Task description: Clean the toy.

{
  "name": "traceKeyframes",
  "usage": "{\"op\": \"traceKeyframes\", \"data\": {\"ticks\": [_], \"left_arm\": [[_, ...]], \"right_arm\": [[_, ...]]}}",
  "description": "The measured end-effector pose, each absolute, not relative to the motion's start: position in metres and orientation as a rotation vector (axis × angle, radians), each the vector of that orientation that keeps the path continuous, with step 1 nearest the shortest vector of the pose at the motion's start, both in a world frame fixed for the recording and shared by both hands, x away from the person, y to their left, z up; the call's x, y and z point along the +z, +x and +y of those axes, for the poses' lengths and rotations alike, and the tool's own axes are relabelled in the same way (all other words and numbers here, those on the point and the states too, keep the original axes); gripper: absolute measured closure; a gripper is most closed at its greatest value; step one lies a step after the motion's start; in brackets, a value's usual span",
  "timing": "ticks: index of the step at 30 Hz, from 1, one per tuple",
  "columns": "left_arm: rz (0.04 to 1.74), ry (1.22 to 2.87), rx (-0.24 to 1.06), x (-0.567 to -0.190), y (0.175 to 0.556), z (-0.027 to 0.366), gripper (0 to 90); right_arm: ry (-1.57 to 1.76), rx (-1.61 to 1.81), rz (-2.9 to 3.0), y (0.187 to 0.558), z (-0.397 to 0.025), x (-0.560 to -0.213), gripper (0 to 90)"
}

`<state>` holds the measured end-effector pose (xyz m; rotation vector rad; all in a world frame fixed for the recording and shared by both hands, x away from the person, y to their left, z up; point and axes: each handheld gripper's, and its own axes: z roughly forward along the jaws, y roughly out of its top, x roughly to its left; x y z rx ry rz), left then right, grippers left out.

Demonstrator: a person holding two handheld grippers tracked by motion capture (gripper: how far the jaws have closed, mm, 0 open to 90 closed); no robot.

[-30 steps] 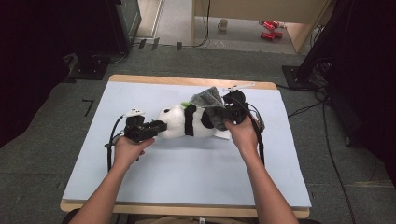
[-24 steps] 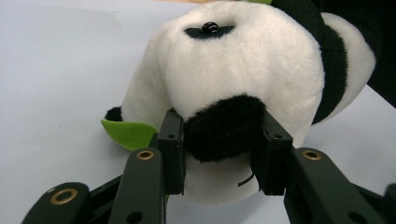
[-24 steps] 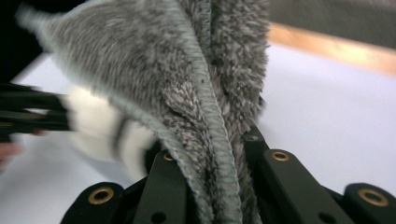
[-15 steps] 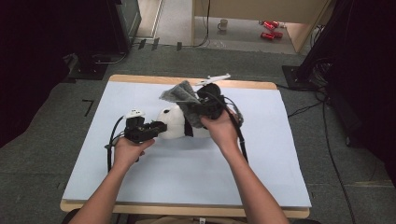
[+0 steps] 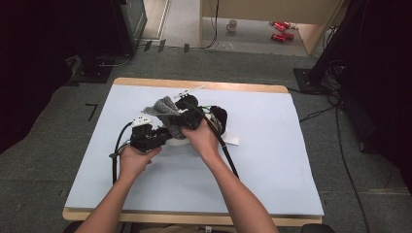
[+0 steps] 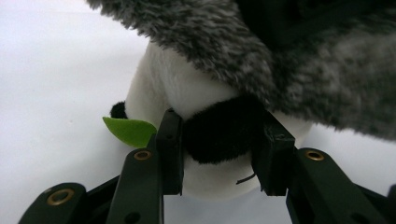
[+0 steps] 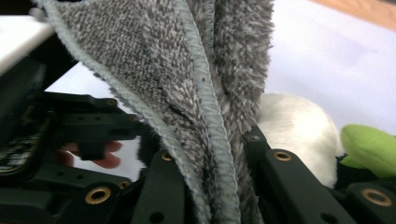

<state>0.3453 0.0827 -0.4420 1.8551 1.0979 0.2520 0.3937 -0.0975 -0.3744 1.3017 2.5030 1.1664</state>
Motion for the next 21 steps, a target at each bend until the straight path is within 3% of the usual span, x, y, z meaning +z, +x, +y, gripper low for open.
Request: {"op": "traceKeyframes", "data": {"ticks": [11, 21], "left_arm": [[1.078, 1.854, 0.221, -0.446, 0.349, 0.086, 61.0], [1.06, 1.839, 0.172, -0.446, 0.357, 0.091, 60.9]], "right_arm": [[1.371, 1.176, 2.463, 0.391, -0.139, -0.376, 78.2], [1.477, 1.104, 2.346, 0.386, -0.206, -0.367, 78.8]]}}
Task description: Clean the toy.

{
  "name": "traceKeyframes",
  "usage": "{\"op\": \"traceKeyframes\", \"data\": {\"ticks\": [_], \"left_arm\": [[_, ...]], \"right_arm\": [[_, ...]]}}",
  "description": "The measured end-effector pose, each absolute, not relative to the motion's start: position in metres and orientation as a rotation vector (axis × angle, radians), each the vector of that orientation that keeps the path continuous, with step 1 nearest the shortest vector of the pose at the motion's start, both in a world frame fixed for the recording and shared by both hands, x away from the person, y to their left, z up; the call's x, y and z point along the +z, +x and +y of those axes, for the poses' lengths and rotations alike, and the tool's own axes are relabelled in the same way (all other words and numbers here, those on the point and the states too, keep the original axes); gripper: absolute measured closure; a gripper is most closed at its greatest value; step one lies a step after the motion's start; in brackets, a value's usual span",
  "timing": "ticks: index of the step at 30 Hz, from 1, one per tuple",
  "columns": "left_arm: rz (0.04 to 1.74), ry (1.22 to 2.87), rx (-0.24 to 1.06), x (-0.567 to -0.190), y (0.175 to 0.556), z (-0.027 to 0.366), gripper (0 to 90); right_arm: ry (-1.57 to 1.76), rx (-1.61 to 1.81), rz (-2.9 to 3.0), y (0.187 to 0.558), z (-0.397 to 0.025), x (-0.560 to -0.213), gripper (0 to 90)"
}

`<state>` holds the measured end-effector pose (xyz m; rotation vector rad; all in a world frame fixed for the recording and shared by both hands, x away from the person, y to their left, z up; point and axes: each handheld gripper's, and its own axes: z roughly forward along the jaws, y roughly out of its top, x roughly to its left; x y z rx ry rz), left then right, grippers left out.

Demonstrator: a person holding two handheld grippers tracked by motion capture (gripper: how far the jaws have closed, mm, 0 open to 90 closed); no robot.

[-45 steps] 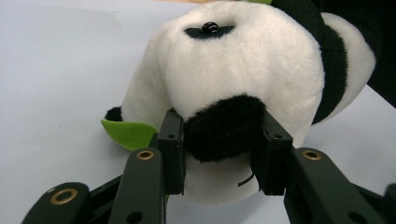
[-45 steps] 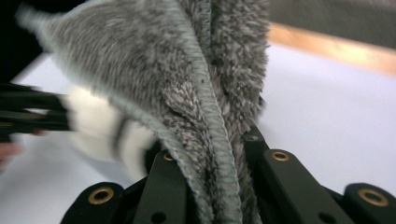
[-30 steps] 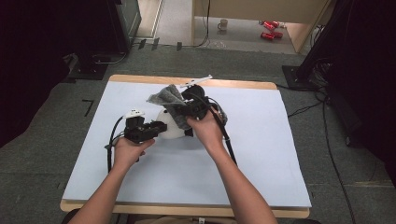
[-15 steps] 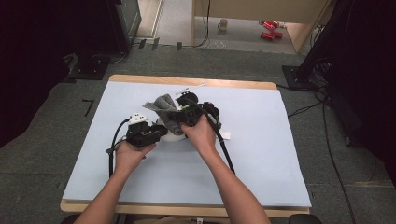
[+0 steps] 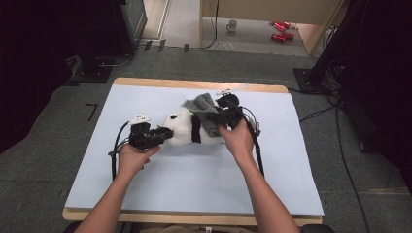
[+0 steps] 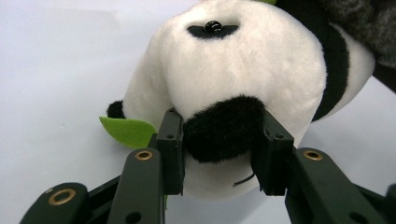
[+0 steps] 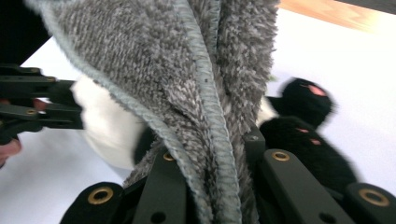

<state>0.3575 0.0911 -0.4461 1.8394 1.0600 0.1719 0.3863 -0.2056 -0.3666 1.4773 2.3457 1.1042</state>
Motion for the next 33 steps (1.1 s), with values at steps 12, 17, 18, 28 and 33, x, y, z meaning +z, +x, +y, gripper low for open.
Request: {"op": "traceKeyframes", "data": {"ticks": [12, 17, 18, 28, 33], "left_arm": [[1.061, 1.833, 0.132, -0.445, 0.366, 0.093, 60.9], [1.068, 1.835, 0.128, -0.444, 0.37, 0.093, 60.8], [1.068, 1.84, 0.128, -0.444, 0.37, 0.093, 60.8], [1.052, 1.855, 0.098, -0.444, 0.372, 0.096, 61.0], [1.053, 1.833, 0.065, -0.443, 0.375, 0.096, 62.2]], "right_arm": [[1.536, 1.15, 2.234, 0.384, -0.244, -0.358, 79.1], [1.574, 1.173, 2.175, 0.383, -0.259, -0.356, 78.8], [1.592, 1.178, 2.154, 0.382, -0.263, -0.356, 78.9], [1.672, 0.997, 2.151, 0.378, -0.282, -0.38, 78.8], [1.646, 1.153, 2.091, 0.366, -0.289, -0.363, 78.8]]}}
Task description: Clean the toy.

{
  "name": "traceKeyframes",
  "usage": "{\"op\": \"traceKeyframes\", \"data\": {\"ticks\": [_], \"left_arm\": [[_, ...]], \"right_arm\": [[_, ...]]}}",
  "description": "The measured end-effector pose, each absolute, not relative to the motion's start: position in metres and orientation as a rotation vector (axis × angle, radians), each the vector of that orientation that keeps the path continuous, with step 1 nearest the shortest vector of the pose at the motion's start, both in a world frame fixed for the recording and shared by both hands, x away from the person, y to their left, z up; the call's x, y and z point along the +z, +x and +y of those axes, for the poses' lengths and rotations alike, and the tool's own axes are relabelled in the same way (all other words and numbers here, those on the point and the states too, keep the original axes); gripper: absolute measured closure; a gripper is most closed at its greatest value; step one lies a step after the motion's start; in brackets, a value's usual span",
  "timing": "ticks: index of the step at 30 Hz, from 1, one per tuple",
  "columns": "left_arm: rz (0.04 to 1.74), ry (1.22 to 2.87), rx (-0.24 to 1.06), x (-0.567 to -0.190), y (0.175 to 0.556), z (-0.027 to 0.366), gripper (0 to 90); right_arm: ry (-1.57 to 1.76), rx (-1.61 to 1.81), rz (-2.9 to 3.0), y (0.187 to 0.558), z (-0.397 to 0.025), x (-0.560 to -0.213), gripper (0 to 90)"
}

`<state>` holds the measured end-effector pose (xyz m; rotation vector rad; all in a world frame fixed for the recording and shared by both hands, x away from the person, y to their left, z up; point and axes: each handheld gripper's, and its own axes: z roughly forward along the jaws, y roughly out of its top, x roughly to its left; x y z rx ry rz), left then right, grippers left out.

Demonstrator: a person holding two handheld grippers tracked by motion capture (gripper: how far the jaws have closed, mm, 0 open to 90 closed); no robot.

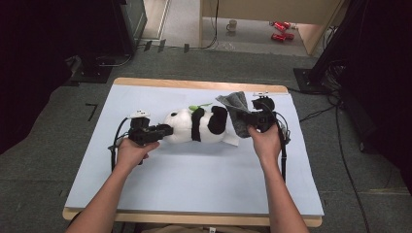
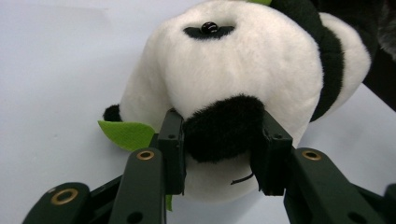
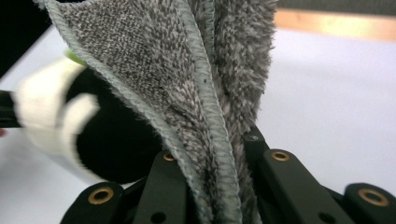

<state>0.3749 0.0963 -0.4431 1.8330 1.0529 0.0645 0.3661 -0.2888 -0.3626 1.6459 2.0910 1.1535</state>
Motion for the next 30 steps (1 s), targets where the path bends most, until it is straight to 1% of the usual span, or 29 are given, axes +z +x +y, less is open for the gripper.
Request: {"op": "traceKeyframes", "data": {"ticks": [4, 5, 6, 8, 9, 11, 12, 17, 22, 23, 24, 25, 26, 30], "left_arm": [[1.058, 1.825, 0.032, -0.439, 0.375, 0.096, 64.5], [1.058, 1.825, 0.032, -0.439, 0.375, 0.096, 65.1], [1.056, 1.826, 0.01, -0.437, 0.374, 0.096, 65.9], [1.054, 1.826, -0.005, -0.436, 0.374, 0.096, 67.5], [1.055, 1.813, -0.05, -0.434, 0.373, 0.097, 68.5], [1.056, 1.81, -0.063, -0.433, 0.372, 0.096, 69.4], [1.053, 1.809, -0.097, -0.43, 0.369, 0.097, 70.1], [1.035, 1.816, -0.115, -0.425, 0.36, 0.102, 70.6], [1.038, 1.821, -0.077, -0.429, 0.358, 0.106, 70.1], [1.038, 1.821, -0.077, -0.429, 0.358, 0.106, 69.5], [1.038, 1.826, -0.053, -0.43, 0.358, 0.106, 69.5], [1.035, 1.848, -0.01, -0.431, 0.357, 0.106, 67.9], [1.04, 1.856, 0.012, -0.432, 0.357, 0.105, 64.5], [1.019, 1.833, 0.056, -0.432, 0.357, 0.109, 47.9]], "right_arm": [[1.565, 1.245, 2.077, 0.353, -0.285, -0.34, 78.6], [1.565, 1.245, 2.077, 0.353, -0.285, -0.34, 78.6], [1.514, 1.303, 2.077, 0.344, -0.279, -0.328, 78.6], [1.472, 1.325, 2.082, 0.338, -0.273, -0.322, 78.6], [1.45, 1.329, 2.09, 0.335, -0.269, -0.319, 78.5], [1.44, 1.333, 2.095, 0.333, -0.267, -0.318, 78.5], [1.426, 1.333, 2.116, 0.33, -0.261, -0.318, 78.4], [1.418, 1.336, 2.171, 0.326, -0.25, -0.329, 78.4], [1.444, 1.272, 2.25, 0.327, -0.237, -0.358, 78.4], [1.444, 1.272, 2.25, 0.327, -0.237, -0.358, 78.4], [1.45, 1.252, 2.267, 0.329, -0.235, -0.365, 78.4], [1.46, 1.233, 2.273, 0.332, -0.232, -0.372, 78.3], [1.459, 1.257, 2.273, 0.334, -0.232, -0.378, 78.4], [1.463, 1.287, 2.247, 0.342, -0.231, -0.383, 78.4]]}}
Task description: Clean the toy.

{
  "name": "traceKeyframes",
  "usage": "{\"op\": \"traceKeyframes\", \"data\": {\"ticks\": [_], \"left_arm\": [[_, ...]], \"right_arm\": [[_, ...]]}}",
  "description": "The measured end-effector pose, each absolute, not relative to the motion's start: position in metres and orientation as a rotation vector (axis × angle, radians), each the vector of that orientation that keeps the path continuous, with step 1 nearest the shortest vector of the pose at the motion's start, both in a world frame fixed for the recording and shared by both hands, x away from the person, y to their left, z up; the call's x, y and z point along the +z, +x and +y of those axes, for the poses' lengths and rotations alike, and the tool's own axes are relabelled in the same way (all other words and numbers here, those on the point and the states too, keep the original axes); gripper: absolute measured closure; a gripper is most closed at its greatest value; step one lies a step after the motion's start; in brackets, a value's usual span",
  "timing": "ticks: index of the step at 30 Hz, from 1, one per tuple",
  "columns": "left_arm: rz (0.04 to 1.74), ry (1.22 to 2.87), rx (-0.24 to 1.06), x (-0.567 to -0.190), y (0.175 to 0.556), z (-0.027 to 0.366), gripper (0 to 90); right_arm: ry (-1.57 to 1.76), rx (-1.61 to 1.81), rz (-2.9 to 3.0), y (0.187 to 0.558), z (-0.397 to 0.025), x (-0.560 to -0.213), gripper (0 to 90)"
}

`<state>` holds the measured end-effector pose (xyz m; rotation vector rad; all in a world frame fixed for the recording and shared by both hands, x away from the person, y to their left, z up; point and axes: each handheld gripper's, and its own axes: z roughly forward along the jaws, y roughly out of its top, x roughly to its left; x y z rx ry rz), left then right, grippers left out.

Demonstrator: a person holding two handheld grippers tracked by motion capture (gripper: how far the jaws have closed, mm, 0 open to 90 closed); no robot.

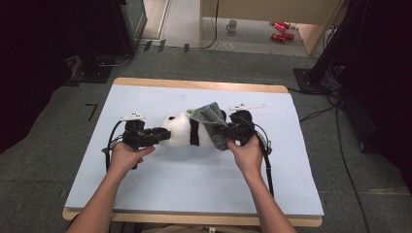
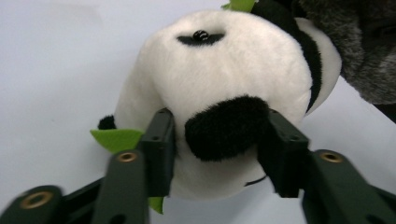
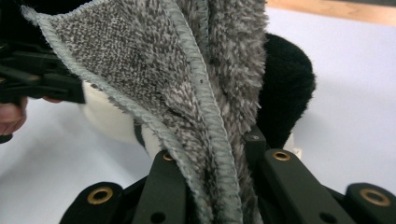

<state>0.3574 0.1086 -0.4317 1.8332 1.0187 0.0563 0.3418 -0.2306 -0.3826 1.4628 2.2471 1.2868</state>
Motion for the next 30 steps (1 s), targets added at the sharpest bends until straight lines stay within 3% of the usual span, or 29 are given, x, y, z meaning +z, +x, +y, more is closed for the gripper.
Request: {"op": "traceKeyframes", "data": {"ticks": [8, 24, 30], "left_arm": [[0.878, 1.856, 0.212, -0.432, 0.354, 0.114, 31.7], [0.845, 1.818, 0.187, -0.447, 0.374, 0.117, 26.6], [0.807, 1.86, 0.183, -0.458, 0.384, 0.1, 16.2]], "right_arm": [[1.465, 1.287, 2.212, 0.357, -0.231, -0.38, 78.0], [1.485, 1.259, 2.214, 0.385, -0.229, -0.372, 77.3], [1.488, 1.268, 2.205, 0.39, -0.228, -0.373, 77.3]]}}
